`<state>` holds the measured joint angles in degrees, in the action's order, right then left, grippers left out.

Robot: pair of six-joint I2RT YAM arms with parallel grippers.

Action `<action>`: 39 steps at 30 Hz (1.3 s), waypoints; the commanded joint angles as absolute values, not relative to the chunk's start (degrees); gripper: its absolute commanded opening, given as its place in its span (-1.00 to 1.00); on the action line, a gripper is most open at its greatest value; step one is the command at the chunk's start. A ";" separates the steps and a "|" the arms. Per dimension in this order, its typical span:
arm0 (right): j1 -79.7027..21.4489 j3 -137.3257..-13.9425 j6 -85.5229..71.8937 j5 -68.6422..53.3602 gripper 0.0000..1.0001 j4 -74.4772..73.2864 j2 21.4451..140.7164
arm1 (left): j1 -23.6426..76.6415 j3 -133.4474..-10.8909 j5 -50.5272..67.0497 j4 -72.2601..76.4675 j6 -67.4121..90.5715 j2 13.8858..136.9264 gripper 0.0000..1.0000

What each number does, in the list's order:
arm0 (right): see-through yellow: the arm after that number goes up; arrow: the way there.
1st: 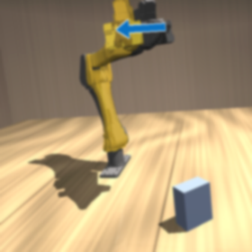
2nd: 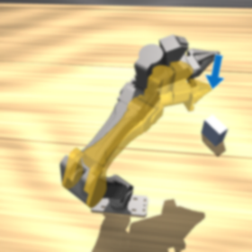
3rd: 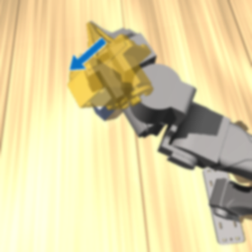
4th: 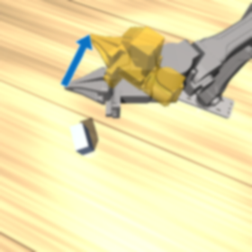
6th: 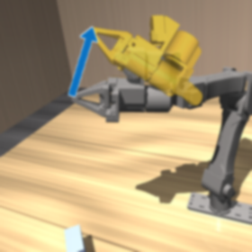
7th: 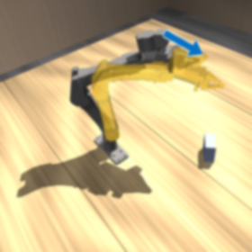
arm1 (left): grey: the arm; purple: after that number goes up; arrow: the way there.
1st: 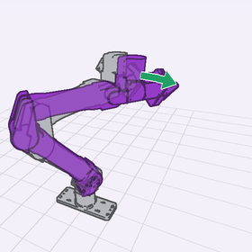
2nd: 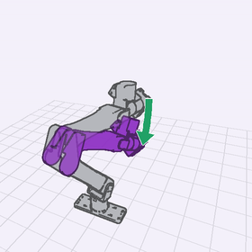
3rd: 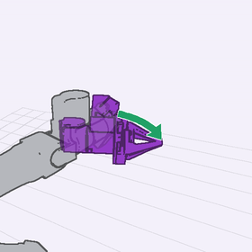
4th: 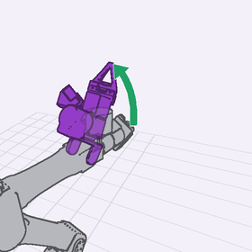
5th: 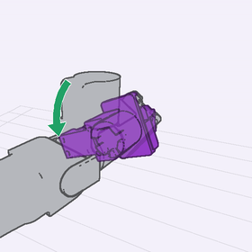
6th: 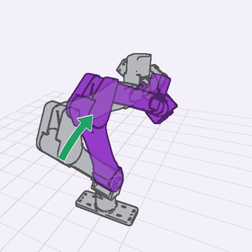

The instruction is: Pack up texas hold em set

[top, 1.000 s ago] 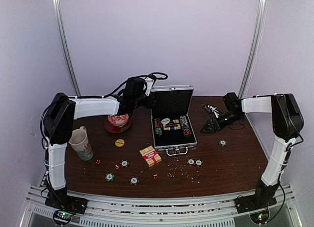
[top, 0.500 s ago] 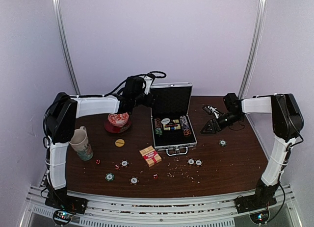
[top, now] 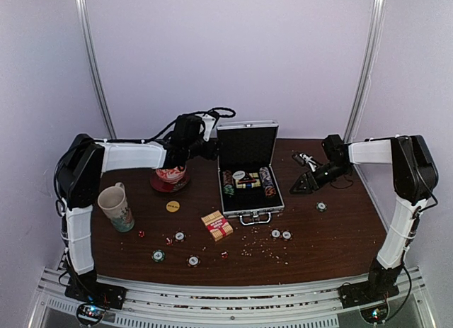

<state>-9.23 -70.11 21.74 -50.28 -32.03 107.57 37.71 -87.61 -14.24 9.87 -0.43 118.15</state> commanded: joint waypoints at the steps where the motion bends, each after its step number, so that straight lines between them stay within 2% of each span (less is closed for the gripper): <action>1: -8.96 -70.72 23.10 -50.23 0.31 -33.36 105.52 | 36.69 -83.71 -11.80 12.27 -2.47 111.76 0.71; 2: -8.96 -70.89 23.30 -50.25 0.31 -33.66 105.37 | 36.75 -82.90 -11.04 11.63 -3.14 110.88 0.73; 3: -8.96 -70.95 23.54 -50.23 0.31 -33.93 105.07 | 36.74 -82.03 -10.30 10.88 -3.75 110.11 0.86; 5: -8.98 -70.86 23.93 -50.04 0.32 -34.10 104.09 | 36.71 -79.59 -8.59 9.55 -4.36 108.03 0.95; 9: -8.97 -70.42 24.25 -48.86 0.33 -33.67 101.93 | 36.86 -74.51 -7.21 5.81 -1.45 102.46 0.96; 13: -8.96 -70.18 24.72 -48.01 0.33 -33.57 100.76 | 37.05 -72.70 -5.07 -4.35 2.83 98.11 0.96; 16: -8.96 -70.32 25.03 -47.84 0.33 -33.78 100.30 | 38.20 -71.10 -8.10 -10.17 4.90 95.79 0.96; 22: -8.96 -70.19 25.44 -47.51 0.33 -33.82 99.42 | 39.87 -66.41 -8.76 -14.32 11.08 91.60 0.96; 26: -8.96 -70.05 25.34 -47.11 0.32 -33.58 99.14 | 43.00 -63.80 -9.15 -14.54 9.39 88.89 0.96; 30: -8.96 -70.05 25.40 -47.01 0.32 -33.54 99.39 | 43.57 -70.02 -14.76 -26.02 16.47 92.81 0.96; 33: -9.03 -70.05 25.48 -46.83 0.32 -33.55 99.73 | 43.68 -76.53 -13.12 -38.22 23.68 99.69 0.96; 35: -8.97 -70.05 25.57 -46.66 0.32 -33.64 99.85 | 45.14 -76.22 -8.22 -38.39 26.54 101.29 0.96; 39: -8.99 -70.05 25.73 -46.42 0.32 -33.66 100.07 | 51.05 -75.24 -11.10 -35.96 33.18 102.82 0.96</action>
